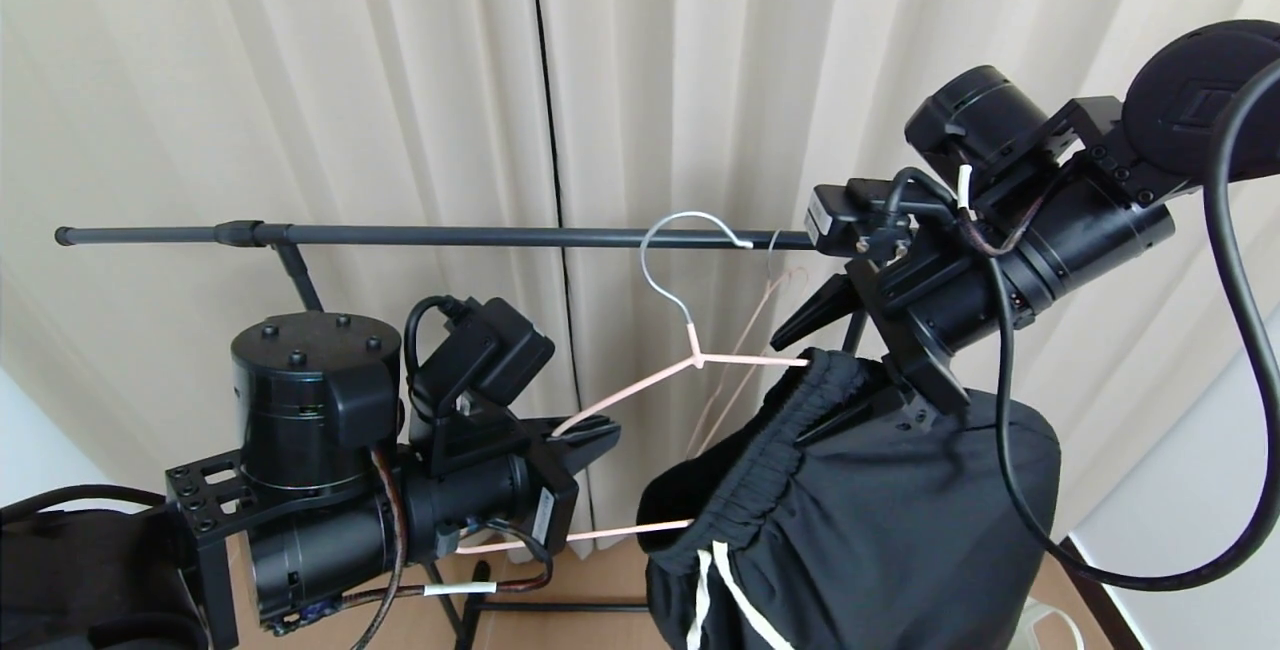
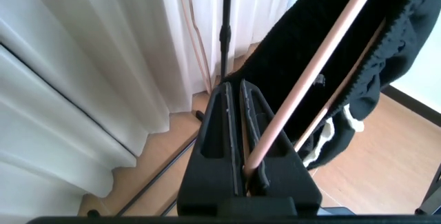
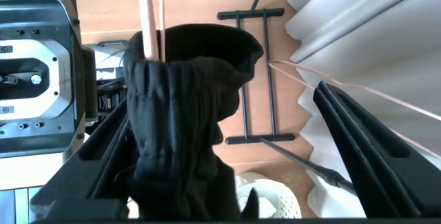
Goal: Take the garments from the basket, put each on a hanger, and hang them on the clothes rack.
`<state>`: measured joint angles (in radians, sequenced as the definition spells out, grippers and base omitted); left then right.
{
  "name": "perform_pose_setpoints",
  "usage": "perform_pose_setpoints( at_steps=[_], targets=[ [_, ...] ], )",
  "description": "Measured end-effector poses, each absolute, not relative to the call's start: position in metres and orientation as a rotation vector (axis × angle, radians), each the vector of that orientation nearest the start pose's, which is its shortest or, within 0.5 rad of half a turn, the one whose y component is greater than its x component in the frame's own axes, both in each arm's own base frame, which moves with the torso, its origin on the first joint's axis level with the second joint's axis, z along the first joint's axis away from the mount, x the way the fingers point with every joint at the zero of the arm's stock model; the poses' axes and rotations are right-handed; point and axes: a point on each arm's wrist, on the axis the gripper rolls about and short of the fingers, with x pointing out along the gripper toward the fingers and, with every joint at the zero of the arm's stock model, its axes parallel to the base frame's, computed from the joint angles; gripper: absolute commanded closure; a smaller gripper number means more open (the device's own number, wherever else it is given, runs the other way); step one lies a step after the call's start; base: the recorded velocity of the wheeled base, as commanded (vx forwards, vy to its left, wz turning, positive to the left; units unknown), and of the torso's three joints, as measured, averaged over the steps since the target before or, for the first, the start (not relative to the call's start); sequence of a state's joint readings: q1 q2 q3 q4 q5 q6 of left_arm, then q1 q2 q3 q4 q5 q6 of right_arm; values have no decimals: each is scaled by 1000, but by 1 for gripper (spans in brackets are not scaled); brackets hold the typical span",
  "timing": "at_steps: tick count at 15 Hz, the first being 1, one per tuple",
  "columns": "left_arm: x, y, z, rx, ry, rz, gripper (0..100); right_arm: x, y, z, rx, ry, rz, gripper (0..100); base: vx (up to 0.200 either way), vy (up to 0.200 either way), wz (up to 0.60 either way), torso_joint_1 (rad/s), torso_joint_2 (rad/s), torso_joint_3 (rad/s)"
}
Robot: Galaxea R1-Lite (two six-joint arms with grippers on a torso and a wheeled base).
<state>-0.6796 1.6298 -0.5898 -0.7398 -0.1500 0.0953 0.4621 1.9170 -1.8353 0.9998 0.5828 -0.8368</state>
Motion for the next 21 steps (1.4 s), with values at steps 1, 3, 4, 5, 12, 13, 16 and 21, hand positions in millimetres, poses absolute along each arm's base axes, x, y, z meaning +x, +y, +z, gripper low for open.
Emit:
perform_pose_setpoints(
  at_steps=[1, 3, 4, 5, 12, 13, 16, 21],
  targets=[
    [207, -172, 157, 169, 259, -836, 100, 288, 159, 255, -612, 662, 1344, 100, 0, 0, 0, 0, 0, 0],
    [207, -172, 157, 167, 259, -835, 100, 288, 159, 254, -612, 672, 1349, 100, 0, 0, 0, 0, 0, 0],
    [207, -172, 157, 167, 259, -835, 100, 287, 159, 253, -611, 682, 1352, 100, 0, 0, 0, 0, 0, 0],
    [207, -172, 157, 167, 261, -835, 100, 286, 158, 252, -611, 689, 1355, 100, 0, 0, 0, 0, 0, 0],
    [207, -171, 156, 168, 264, -836, 0, 279, 155, 253, -607, 700, 1359, 100, 0, 0, 0, 0, 0, 0],
    [207, -171, 156, 166, 261, -834, 0, 277, 154, 253, -607, 704, 1360, 100, 0, 0, 0, 0, 0, 0],
    [205, -169, 155, 167, 268, -834, 0, 271, 151, 256, -609, 700, 1358, 100, 0, 0, 0, 0, 0, 0],
    [195, -154, 157, 147, 240, -831, 0, 257, 142, 261, -613, 697, 1348, 100, 0, 0, 0, 0, 0, 0]
  ],
)
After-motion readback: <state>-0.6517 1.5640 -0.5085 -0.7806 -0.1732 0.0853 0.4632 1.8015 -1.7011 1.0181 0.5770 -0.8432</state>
